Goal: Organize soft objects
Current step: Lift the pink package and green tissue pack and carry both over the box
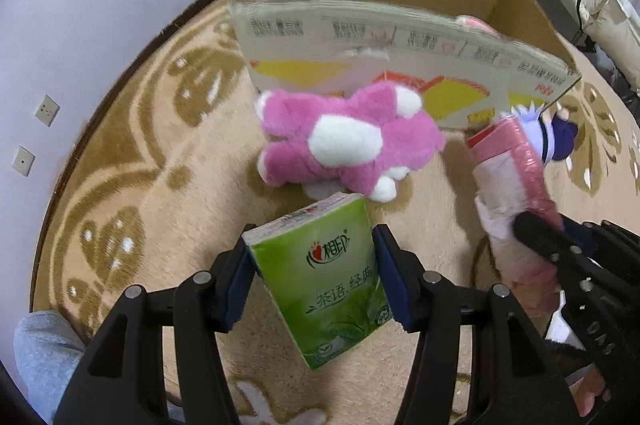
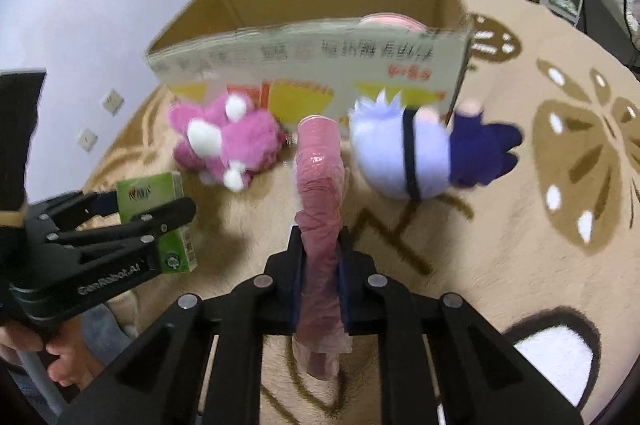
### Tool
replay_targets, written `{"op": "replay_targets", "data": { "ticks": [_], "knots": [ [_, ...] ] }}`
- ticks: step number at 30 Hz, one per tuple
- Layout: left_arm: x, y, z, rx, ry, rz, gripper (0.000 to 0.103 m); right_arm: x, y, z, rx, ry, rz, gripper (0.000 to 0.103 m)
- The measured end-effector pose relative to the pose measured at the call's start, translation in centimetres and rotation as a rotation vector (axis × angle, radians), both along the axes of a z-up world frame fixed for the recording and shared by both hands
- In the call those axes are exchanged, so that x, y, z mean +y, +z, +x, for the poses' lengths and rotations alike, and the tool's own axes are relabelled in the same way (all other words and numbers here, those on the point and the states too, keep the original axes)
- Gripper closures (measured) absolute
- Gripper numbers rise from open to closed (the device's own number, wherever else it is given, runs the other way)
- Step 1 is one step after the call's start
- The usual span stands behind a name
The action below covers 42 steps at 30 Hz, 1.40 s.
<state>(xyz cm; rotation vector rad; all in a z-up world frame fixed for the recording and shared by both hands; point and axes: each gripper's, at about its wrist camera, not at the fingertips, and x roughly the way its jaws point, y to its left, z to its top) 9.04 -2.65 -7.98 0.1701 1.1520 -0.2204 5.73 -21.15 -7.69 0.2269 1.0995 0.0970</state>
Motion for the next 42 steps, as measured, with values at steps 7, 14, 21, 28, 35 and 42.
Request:
{"op": "replay_targets", "data": {
  "ticks": [7, 14, 21, 28, 35, 42],
  "knots": [
    [-2.0, 2.2, -0.3, -0.129, -0.012, 0.006, 0.047, -1.1, 3.5, -1.8, -0.120, -0.041, -0.002, 0.088],
    [-1.9, 4.5, -0.7, -0.247, -0.018, 0.010, 0.047, -1.7, 6.3, -2.4, -0.225, -0.079, -0.014, 0.088],
    [-2.0, 6.2, -0.8, -0.323, -0.019, 0.003, 0.047, -1.6, 8.2, -2.3, -0.301, -0.081, -0.024, 0.088],
    [-2.0, 7.5, -0.8, -0.386, -0.012, -0.002, 0.047, -2.2, 9.9, -1.8, -0.375, -0.100, -0.034, 0.088],
    [-2.1, 8.8, -0.3, -0.454, -0.008, -0.023, 0.047, -2.8, 11.0, -0.7, -0.423, -0.109, -0.044, 0.088],
    [-2.8, 10.3, 0.8, -0.517, -0.025, -0.034, 0.047, -2.8, 11.5, 0.6, -0.453, -0.101, -0.065, 0.088]
  ]
}}
